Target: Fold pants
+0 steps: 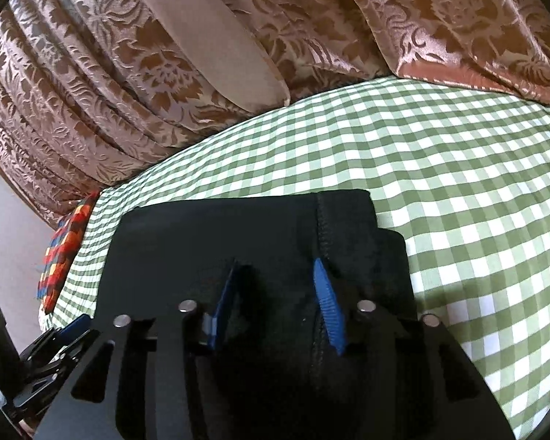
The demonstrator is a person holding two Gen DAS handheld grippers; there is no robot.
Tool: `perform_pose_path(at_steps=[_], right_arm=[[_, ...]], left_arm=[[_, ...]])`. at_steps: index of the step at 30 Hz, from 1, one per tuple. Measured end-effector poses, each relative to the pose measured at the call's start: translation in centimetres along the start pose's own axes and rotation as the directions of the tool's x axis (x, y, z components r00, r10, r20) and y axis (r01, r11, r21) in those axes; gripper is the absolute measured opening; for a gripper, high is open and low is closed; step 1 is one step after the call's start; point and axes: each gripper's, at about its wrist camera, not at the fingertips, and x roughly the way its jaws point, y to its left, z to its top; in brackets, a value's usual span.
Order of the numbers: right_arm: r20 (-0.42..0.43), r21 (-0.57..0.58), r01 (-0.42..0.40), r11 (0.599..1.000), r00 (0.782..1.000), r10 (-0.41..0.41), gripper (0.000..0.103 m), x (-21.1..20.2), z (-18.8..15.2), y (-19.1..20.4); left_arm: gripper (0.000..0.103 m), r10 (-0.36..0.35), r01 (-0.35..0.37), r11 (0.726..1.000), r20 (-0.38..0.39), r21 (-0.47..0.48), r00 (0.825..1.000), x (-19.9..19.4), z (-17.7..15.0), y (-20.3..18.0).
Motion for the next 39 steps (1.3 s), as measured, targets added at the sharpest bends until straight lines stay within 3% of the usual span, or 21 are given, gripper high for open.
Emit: perform_pose_path(at_steps=[3, 6, 9, 10, 11, 12, 13, 18, 21, 24, 27, 29, 36, 39], right_arm=[[0.023, -0.022, 0.031, 0.999, 0.999, -0.03, 0.071, -1.8, -0.7, 0.7], [0.016, 0.006, 0.016, 1.0, 1.0, -0.016, 0.073, -3.6, -1.9, -0.1], [-0.071, 0.013, -0.001, 1.0, 0.997, 0.002, 0.072, -3.4, -3.5, -0.8], [-0.096, -0.006, 0.011, 1.0, 0.995, -0.012, 0.062, -3.1, -4.1, -0.7], [-0.101, -0.052, 0.043, 0.998, 0.994, -0.048, 0.041, -3.1, -4.7, -0.4], [-0.097, -0.062, 0.044, 0.997, 0.994, -0.05, 0.033, -3.3, -4.7, -0.4], [-0.097, -0.052, 0.028, 0.998, 0.995, -0.033, 0.017, -3.7, -4.6, -0.6], [-0.104, -0.079, 0.056, 0.995, 0.993, -0.064, 0.015, -3.3, -4.9, -1.5], [-0.085, -0.002, 0.007, 1.0, 0.996, -0.007, 0.015, -2.9, -5.4, -2.8], [-0.082, 0.001, -0.001, 1.0, 0.997, 0.001, 0.019, -3.5, -5.1, -2.6], [-0.077, 0.002, -0.007, 1.0, 0.997, 0.008, 0.036, -4.2, -4.7, -2.1], [-0.069, 0.0, -0.012, 1.0, 0.998, 0.012, 0.053, -4.5, -4.4, -1.7], [-0.04, 0.022, -0.028, 0.999, 0.999, 0.029, 0.069, -5.0, -3.0, -1.7], [-0.065, 0.068, -0.061, 0.996, 0.996, 0.065, 0.08, -4.3, -2.4, -2.9]], left_arm=[[0.064, 0.011, -0.011, 1.0, 0.005, -0.013, 1.0, -0.4, -0.2, 0.4], [0.071, 0.018, -0.018, 0.999, 0.01, -0.034, 1.0, -0.8, -0.6, 0.9], [0.071, 0.016, -0.016, 0.999, 0.007, -0.048, 1.0, -0.9, -1.0, 1.2], [0.071, 0.016, -0.016, 0.999, 0.007, -0.052, 1.0, -0.9, -1.1, 1.3], [0.071, 0.016, -0.016, 0.998, 0.008, -0.055, 1.0, -0.9, -1.2, 1.2], [0.071, 0.019, -0.019, 0.998, 0.01, -0.058, 1.0, -1.0, -1.4, 1.2], [0.071, 0.021, -0.02, 0.998, 0.011, -0.061, 1.0, -1.0, -1.4, 1.2], [0.071, 0.027, -0.027, 0.999, 0.001, -0.042, 1.0, -0.9, -2.1, 0.6], [0.071, 0.034, -0.034, 0.998, 0.005, -0.055, 0.999, -0.5, -2.6, 0.3], [0.071, 0.034, -0.034, 0.998, 0.012, -0.06, 0.999, -0.8, -2.5, 0.5], [0.071, 0.045, -0.044, 0.998, 0.019, -0.048, 0.999, -1.2, -2.1, 0.6], [0.075, 0.044, -0.043, 0.998, 0.023, -0.045, 0.999, -1.5, -2.0, 0.6], [0.08, 0.03, -0.029, 0.999, 0.037, -0.03, 0.999, -2.3, -1.6, 1.2], [0.08, -0.016, 0.017, 0.999, 0.039, -0.031, 0.999, -2.4, -1.1, 1.7]])
